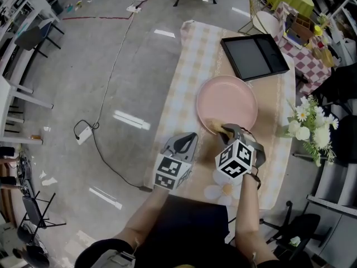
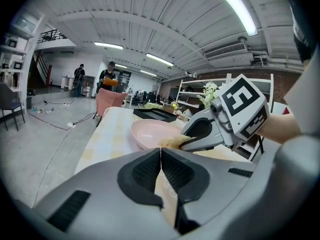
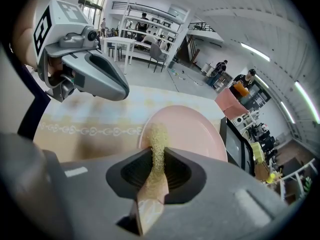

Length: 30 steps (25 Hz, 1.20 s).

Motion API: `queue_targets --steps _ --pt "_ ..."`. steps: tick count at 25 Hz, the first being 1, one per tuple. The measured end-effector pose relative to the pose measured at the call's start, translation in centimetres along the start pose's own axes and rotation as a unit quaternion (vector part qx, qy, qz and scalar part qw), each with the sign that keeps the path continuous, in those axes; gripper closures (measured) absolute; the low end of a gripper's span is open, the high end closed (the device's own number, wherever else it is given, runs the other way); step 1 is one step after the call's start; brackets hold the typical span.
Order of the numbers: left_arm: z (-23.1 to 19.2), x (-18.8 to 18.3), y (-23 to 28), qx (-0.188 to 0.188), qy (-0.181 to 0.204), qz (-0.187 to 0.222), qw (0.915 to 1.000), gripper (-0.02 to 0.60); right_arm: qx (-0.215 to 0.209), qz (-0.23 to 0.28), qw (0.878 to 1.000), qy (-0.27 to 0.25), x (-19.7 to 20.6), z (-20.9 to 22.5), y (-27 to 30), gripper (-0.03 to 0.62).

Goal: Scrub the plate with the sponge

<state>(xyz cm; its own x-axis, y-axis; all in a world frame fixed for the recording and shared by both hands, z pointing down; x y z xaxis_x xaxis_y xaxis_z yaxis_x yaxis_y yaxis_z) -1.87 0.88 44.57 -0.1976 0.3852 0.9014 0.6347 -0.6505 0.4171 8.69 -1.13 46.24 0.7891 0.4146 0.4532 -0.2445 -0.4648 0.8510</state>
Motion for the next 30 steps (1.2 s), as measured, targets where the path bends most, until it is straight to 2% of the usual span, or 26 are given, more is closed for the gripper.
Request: queue_targets --steps 6,14,23,30 --pt "-0.6 -0.2 1.3 -0.001 0.001 0.006 1.0 0.568 0.027 0.026 0.999 0.007 -0.4 1.9 -0.5 0.536" --pt "-1.8 -0.7 2.6 -0.019 -0.012 0.025 0.9994 0.569 0.109 0.071 0.991 0.029 -1.8 7.6 -0.5 0.539" --pt "-3.2 -1.4 4.0 -0.045 0.002 0.037 0.9983 0.568 0.149 0.084 0.985 0.031 -3.1 11.7 2.3 0.54" --pt "-4.4 -1.4 4.0 -0.065 0.012 0.035 0.9972 0.569 0.186 0.077 0.98 0.001 -3.3 13.8 4.4 0.54"
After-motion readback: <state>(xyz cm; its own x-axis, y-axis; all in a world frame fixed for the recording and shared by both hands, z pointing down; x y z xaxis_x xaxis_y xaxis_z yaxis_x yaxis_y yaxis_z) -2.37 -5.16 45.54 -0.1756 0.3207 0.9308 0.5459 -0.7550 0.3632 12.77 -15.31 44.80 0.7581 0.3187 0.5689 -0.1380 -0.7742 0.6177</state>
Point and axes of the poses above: the fingertips, and each gripper's own axes: y forward along the fingers, z to its right, x out of its underside, the point moved 3 cm from there along -y, backward along the fingers, and after that the axes turned 10 degrees about y, right-handed, at the moved point
